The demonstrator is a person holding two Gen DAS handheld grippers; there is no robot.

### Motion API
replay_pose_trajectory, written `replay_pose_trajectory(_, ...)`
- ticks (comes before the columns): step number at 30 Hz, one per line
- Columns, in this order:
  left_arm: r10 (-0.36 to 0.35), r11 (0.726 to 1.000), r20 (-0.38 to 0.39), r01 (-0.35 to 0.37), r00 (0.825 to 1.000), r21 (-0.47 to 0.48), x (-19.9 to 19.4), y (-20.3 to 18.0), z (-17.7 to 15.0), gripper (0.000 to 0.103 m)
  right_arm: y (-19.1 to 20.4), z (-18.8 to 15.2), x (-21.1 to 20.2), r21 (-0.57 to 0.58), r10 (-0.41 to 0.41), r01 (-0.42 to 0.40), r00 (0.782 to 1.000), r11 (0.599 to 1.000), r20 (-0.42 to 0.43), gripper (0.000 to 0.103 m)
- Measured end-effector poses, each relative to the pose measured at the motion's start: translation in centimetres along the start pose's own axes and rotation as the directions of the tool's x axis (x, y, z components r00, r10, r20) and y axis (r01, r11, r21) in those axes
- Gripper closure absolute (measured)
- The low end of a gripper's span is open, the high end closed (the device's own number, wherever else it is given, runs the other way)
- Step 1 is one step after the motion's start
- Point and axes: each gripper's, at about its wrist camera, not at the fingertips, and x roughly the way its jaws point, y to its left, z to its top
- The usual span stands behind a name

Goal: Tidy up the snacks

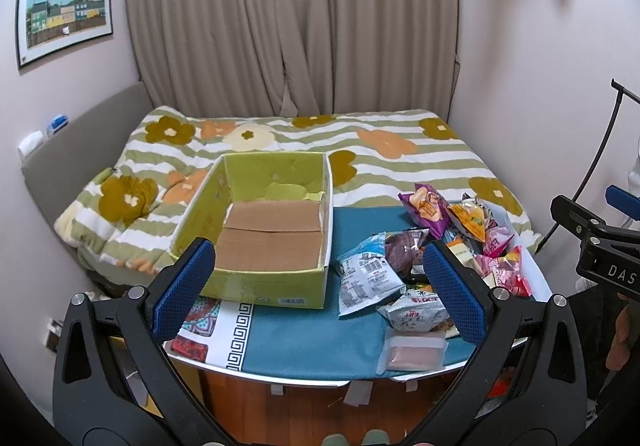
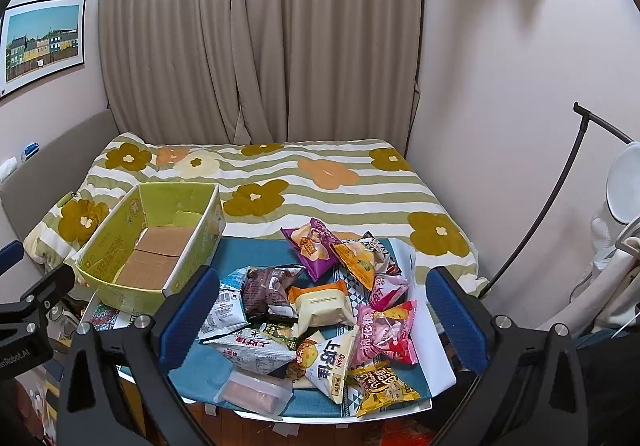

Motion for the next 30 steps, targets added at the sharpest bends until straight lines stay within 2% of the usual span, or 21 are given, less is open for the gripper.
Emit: replay_pose_trajectory(30,0.003,1.0,-0.005,-0.003,1.0,0.013,0.19,-0.81,0.14,0.0,-0.23,-0.33,0.3,0.003,0.014,-0.014,1.0,1.0,-0.012,0.0)
